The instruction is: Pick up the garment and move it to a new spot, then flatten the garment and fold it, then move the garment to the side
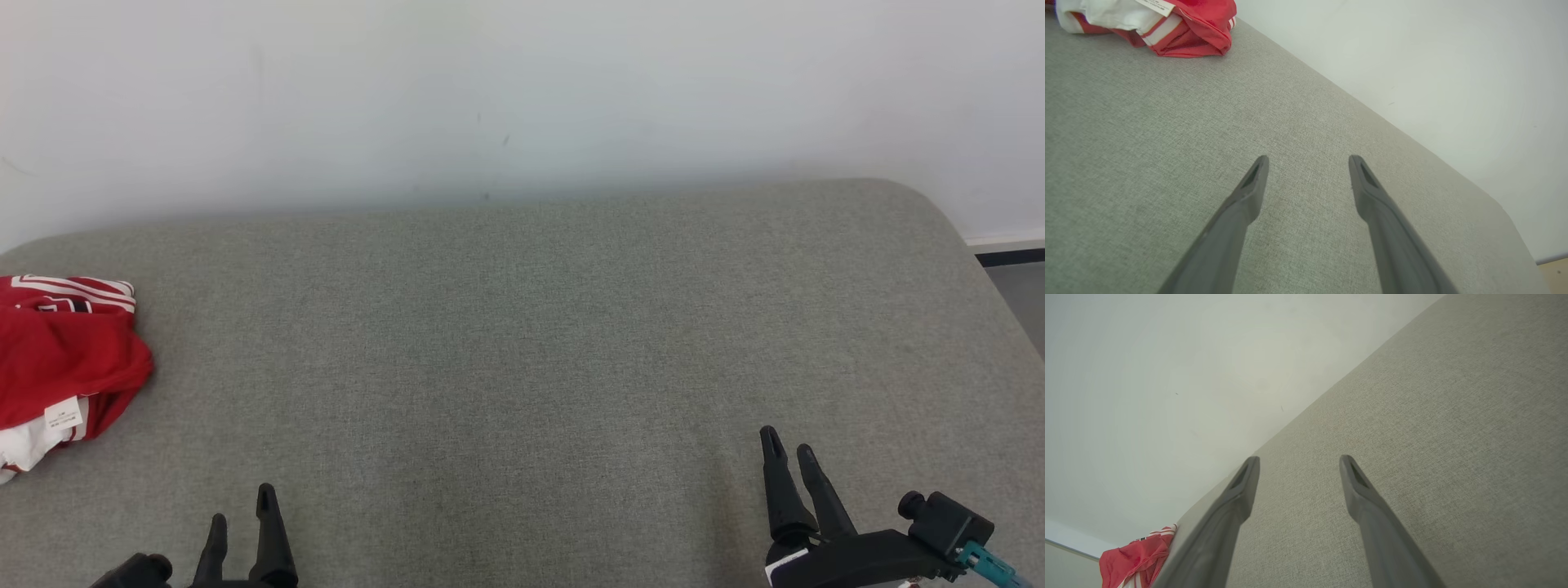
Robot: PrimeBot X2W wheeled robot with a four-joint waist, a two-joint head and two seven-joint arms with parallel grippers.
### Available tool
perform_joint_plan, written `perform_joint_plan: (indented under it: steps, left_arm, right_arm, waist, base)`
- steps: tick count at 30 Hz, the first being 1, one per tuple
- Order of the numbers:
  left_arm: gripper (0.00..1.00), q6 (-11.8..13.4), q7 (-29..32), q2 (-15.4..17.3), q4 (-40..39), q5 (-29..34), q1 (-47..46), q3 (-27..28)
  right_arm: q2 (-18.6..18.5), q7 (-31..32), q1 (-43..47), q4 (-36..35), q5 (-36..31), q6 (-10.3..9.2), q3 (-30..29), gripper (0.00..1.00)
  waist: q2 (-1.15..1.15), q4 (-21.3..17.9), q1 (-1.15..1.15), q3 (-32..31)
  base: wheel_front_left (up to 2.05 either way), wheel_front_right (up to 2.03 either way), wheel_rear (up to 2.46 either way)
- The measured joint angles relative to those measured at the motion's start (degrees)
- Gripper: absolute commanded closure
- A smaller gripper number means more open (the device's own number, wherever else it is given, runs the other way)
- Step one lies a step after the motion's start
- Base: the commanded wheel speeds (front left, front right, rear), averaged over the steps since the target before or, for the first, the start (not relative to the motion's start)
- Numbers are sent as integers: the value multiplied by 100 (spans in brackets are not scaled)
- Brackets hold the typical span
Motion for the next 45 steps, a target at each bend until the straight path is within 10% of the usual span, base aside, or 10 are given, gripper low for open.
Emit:
perform_joint_plan:
  steps: [23,45]
  left_arm:
    - [0,590,-345,224,-87,1215,114,-388]
    - [0,304,-649,87,-292,2279,261,-227]
  right_arm:
    - [-3,-346,79,45,-1507,1,103,0]
    - [-7,-653,192,123,-2491,0,98,0]
  waist:
    - [0,41,0,5]
    - [0,49,0,-9]
  base:
    - [0,0,0]
    - [0,0,0]
